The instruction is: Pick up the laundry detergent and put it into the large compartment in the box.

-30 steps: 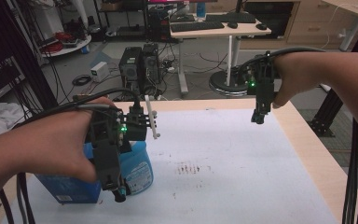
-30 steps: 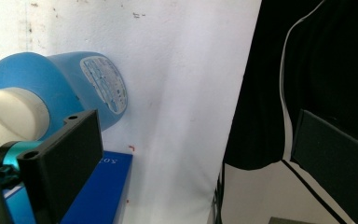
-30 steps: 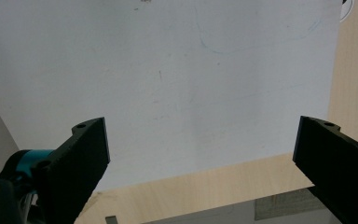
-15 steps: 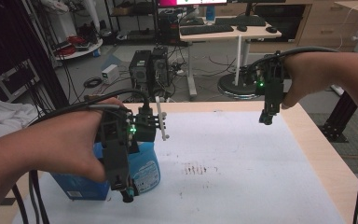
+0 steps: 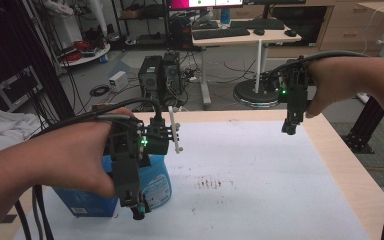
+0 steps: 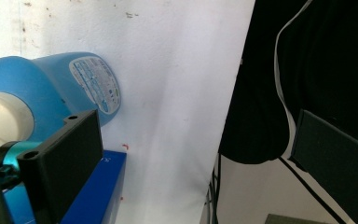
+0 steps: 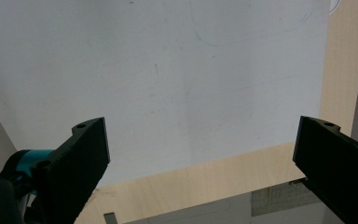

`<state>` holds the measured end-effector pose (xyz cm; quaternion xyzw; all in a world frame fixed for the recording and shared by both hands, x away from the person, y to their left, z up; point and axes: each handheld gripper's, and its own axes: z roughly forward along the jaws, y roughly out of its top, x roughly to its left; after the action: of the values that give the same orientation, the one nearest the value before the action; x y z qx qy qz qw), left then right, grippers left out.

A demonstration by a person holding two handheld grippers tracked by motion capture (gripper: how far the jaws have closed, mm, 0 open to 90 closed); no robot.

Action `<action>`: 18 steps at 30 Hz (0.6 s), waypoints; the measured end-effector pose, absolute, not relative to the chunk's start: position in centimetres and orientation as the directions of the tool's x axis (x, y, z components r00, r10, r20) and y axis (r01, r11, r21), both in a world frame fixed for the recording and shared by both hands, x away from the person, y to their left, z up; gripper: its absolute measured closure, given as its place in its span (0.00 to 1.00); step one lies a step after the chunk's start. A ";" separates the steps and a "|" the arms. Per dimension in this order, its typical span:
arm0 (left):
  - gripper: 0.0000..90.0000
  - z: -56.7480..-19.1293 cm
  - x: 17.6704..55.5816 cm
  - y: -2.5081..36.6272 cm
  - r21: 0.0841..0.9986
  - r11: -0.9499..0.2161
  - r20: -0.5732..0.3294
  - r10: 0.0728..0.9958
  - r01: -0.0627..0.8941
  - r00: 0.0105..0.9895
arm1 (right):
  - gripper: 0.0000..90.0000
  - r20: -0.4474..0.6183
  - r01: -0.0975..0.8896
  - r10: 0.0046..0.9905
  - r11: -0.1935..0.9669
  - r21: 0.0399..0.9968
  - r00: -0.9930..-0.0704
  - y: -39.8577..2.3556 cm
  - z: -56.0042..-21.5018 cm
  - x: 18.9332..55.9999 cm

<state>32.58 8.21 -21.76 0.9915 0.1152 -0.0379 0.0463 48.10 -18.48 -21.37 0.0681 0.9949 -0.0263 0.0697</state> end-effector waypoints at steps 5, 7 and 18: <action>0.02 -21.8 32.8 8.4 0.089 -0.966 -0.088 0.237 0.245 0.967 | 0.03 -0.138 0.145 0.138 0.988 -0.045 -0.981 -18.4 -21.6 48.2; 0.02 -21.8 32.9 8.5 0.093 -0.965 -0.083 0.239 0.246 0.967 | 0.03 -0.140 0.137 0.128 0.989 -0.051 -0.982 -18.3 -21.7 48.2; 0.02 -20.8 34.0 9.6 0.139 -0.942 -0.065 0.298 0.304 0.952 | 0.03 -0.135 0.137 0.128 0.989 -0.055 -0.983 -18.2 -22.0 48.7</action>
<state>34.01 9.59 -20.77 0.9853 0.1527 -0.0214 0.0740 48.70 -18.24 -22.04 0.0665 0.9951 -0.0319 0.0658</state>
